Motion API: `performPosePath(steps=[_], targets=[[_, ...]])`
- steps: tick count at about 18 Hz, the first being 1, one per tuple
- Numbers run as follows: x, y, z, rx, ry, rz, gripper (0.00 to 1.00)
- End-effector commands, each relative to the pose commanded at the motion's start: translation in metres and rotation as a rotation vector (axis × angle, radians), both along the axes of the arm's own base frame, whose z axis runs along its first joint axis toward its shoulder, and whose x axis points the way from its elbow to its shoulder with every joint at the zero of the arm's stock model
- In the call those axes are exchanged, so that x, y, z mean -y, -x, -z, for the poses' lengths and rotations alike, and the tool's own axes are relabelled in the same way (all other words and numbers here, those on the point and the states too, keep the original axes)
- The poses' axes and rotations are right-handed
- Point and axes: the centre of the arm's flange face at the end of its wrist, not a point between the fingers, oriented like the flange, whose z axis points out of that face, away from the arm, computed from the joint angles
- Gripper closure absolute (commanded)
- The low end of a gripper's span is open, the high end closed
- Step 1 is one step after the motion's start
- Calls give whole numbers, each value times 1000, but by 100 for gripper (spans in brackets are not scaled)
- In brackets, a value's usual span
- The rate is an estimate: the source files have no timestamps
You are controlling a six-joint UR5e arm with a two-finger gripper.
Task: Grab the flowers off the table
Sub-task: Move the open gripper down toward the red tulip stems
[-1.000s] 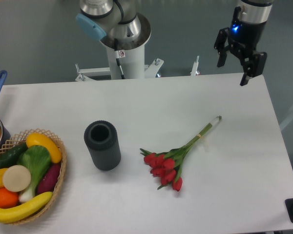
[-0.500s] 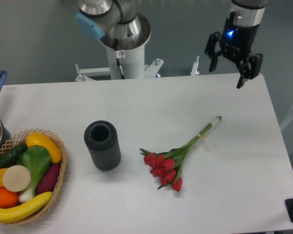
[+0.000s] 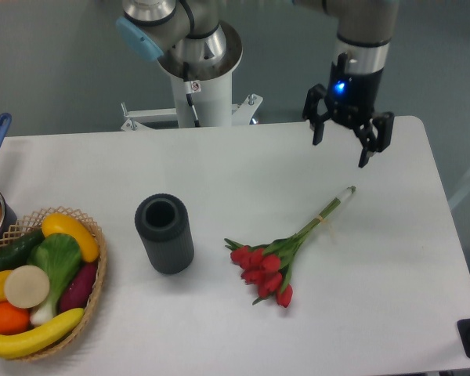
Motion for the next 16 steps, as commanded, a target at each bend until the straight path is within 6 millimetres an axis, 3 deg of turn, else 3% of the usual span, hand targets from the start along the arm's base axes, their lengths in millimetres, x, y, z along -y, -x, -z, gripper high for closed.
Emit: performPosePath(steps=[6, 12, 16], targets=[[-43, 13, 57, 49, 30, 46, 0], [-50, 23, 99, 52, 166, 41, 0], [-68, 26, 131, 96, 187, 49, 0]])
